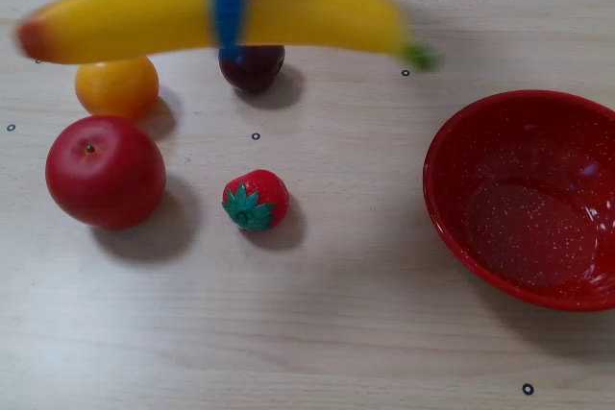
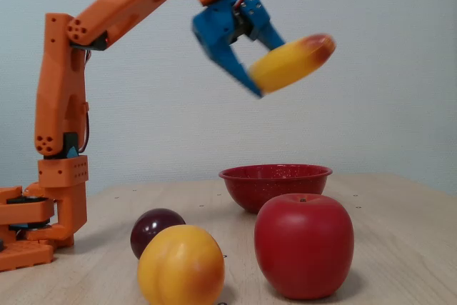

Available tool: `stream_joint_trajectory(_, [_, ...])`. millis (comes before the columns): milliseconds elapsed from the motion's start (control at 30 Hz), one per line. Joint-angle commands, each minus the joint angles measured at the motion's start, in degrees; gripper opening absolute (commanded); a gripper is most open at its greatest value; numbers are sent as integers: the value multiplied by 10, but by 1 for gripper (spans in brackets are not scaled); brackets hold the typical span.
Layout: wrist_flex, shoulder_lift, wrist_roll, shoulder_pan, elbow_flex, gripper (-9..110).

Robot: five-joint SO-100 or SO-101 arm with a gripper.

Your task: Put the banana in the red bowl.

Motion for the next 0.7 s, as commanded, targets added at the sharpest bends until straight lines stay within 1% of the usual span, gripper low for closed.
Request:
stream_joint_trajectory(0, [-59, 3, -65, 64, -58, 0])
stream_joint_trajectory(133, [-117, -33, -138, 148, -58, 0])
stream_joint_trajectory(267, [-129, -69, -188, 214, -59, 0])
stream_joint_trajectory(467, [-107, -120, -216, 284, -82, 0])
stream_joint_trajectory(667, [-68, -183, -219, 321, -103, 0])
